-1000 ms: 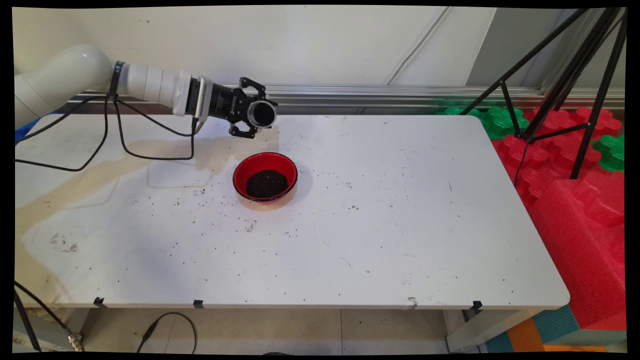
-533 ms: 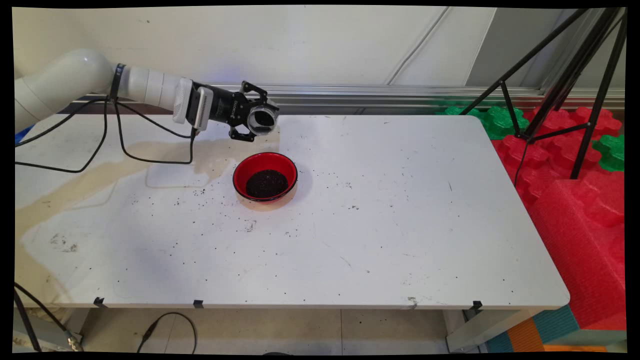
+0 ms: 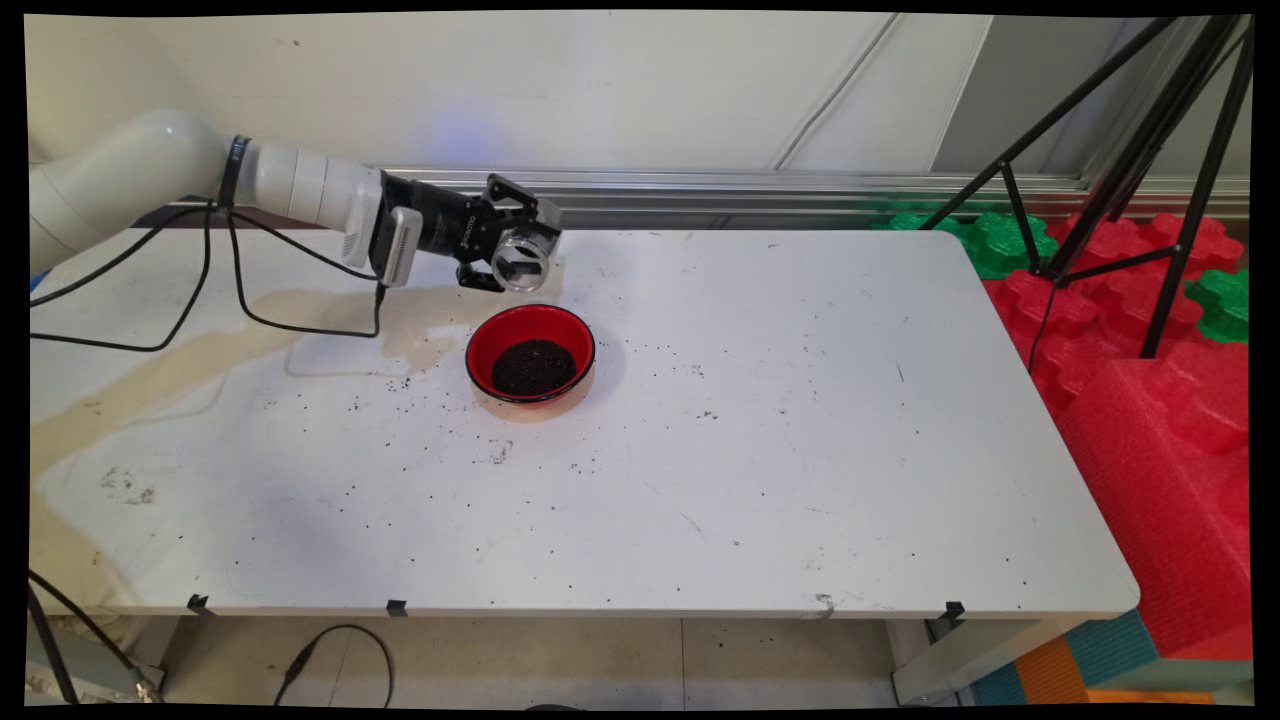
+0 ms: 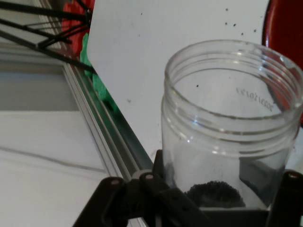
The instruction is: Pour the black seasoning powder in the red bowl
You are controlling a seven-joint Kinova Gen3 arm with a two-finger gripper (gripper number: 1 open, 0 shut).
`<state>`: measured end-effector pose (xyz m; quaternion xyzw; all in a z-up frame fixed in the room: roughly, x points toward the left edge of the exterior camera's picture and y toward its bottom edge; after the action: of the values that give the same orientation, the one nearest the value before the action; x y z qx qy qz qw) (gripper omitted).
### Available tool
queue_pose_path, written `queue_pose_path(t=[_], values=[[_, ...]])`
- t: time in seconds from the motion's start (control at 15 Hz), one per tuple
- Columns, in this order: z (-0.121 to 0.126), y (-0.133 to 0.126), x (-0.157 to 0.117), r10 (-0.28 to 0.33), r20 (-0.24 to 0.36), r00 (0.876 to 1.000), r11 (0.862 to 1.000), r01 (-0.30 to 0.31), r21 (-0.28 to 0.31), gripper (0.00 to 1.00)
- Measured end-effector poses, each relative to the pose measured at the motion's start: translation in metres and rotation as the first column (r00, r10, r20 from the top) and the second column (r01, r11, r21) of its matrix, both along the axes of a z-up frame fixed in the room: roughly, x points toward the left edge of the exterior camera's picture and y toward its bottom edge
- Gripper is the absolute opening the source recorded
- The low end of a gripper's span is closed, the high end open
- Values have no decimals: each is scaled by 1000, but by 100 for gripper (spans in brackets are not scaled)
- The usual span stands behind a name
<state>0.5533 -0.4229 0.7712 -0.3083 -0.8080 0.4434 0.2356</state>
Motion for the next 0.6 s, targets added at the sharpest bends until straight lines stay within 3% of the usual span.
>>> queue_pose_path(t=[0.6], values=[[-2, 12, -5, -91, 97, 991, 989, 101, -109, 0]])
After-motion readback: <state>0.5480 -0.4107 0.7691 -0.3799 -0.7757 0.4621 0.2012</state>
